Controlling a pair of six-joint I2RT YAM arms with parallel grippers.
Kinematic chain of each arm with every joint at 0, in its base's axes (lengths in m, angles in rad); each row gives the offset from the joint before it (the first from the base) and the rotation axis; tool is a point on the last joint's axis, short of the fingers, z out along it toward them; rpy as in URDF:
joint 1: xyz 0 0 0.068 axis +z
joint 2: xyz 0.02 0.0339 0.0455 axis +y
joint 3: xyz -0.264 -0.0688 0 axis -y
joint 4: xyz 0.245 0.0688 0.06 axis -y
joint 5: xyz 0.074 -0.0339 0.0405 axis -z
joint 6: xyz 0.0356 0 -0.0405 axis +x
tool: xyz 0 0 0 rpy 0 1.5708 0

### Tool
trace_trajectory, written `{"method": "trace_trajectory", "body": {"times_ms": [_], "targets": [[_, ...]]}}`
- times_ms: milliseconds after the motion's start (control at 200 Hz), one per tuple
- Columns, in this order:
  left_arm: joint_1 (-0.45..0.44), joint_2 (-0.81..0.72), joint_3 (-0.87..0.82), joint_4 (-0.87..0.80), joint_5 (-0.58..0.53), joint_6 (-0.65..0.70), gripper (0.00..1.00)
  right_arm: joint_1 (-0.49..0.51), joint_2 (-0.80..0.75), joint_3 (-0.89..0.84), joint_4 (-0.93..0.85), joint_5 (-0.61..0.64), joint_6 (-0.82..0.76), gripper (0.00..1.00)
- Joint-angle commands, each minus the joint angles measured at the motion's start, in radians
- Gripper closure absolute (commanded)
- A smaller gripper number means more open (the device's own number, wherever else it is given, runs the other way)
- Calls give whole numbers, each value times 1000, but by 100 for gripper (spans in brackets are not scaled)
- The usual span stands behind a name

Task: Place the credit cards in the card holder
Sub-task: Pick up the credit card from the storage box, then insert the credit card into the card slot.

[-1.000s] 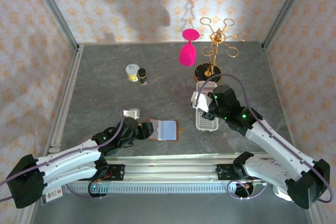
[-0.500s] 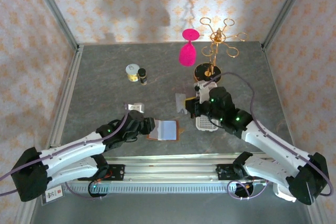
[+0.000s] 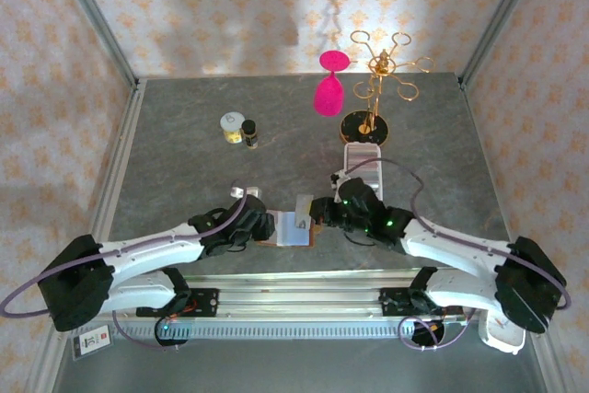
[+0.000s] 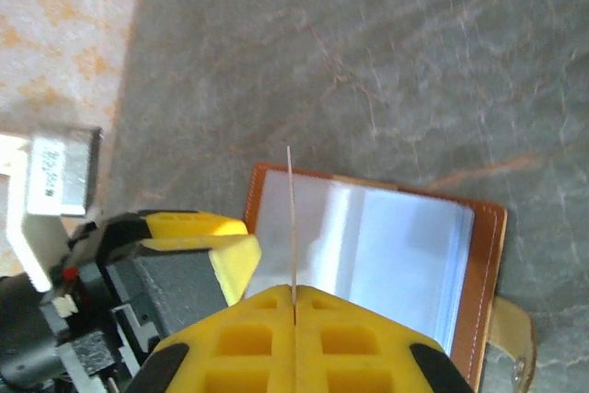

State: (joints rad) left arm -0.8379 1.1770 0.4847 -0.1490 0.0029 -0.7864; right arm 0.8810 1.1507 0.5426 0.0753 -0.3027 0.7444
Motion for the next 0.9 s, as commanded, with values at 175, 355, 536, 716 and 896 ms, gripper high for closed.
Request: {"method": "trace_trajectory", "body": {"times_ms": [175,355,536,716,896], "targets": [[-8,85,-20,42,-22,9,70,47,127,0,162,54,102,100],[-8,121,-35,43,-23,1,74,70,208,19,185,80,120,100],[-7,119,-56,32,-37,-3,77,76,256,22,208,93,139,100],[-8,103,-77,33,-49,-13,77,79,283,14,266,86,165,100],[-7,97,-90,46,-48,-19,78,81,302,15,276,92,183,100]]}}
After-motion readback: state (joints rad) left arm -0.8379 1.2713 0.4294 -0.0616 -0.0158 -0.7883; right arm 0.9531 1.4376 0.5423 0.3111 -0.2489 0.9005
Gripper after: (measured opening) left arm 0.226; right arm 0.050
